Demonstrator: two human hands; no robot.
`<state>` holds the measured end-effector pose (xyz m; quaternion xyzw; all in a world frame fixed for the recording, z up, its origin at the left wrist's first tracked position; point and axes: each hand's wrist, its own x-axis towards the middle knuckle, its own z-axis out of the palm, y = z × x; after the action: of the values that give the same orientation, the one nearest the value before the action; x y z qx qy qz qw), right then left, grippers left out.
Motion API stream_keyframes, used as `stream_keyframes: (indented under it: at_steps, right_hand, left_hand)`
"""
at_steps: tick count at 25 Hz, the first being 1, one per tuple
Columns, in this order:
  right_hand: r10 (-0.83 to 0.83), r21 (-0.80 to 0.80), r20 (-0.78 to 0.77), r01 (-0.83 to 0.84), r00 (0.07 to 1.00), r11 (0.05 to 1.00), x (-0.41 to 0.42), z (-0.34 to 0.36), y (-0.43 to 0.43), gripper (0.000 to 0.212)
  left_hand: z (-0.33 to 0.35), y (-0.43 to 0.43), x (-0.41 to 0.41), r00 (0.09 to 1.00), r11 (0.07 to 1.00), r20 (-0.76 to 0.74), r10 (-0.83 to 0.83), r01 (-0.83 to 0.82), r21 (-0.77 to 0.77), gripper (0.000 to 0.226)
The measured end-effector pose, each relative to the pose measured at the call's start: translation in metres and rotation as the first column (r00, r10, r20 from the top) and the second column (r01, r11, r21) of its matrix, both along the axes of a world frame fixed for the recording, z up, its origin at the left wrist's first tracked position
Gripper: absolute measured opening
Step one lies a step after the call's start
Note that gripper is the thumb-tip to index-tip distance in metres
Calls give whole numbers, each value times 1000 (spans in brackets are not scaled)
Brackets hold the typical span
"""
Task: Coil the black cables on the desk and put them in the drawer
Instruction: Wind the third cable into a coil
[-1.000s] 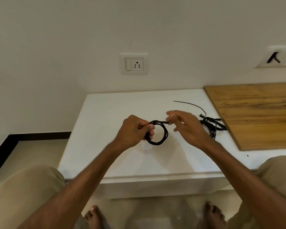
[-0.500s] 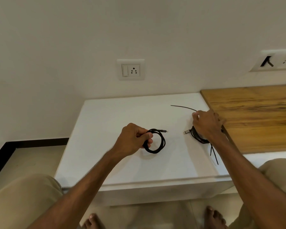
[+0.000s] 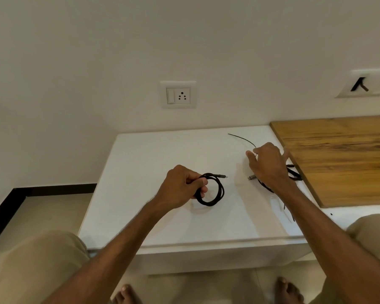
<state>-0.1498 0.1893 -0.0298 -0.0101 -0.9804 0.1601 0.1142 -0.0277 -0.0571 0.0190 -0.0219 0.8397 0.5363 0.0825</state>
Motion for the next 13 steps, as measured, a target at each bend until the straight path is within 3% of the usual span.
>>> stream_keyframes:
  at_steps: [5, 9, 11, 13]
  right_hand:
    - [135, -245, -98, -156, 986, 957, 12, 18, -17, 27]
    - [174, -447, -38, -172, 984, 878, 38, 32, -47, 22]
    - [190, -640, 24, -131, 982, 757, 50, 42, -60, 17]
    - [245, -809, 27, -123, 969, 575, 62, 55, -68, 9]
  left_hand:
    - [1, -3, -1, 1000, 1000, -3, 10, -11, -5, 24]
    - [-1, -8, -5, 993, 992, -18, 118, -119, -37, 22]
    - [-1, -14, -8, 978, 977, -34, 205, -207, -48, 21]
    - [-1, -25, -12, 956, 956, -46, 290, -292, -36, 21]
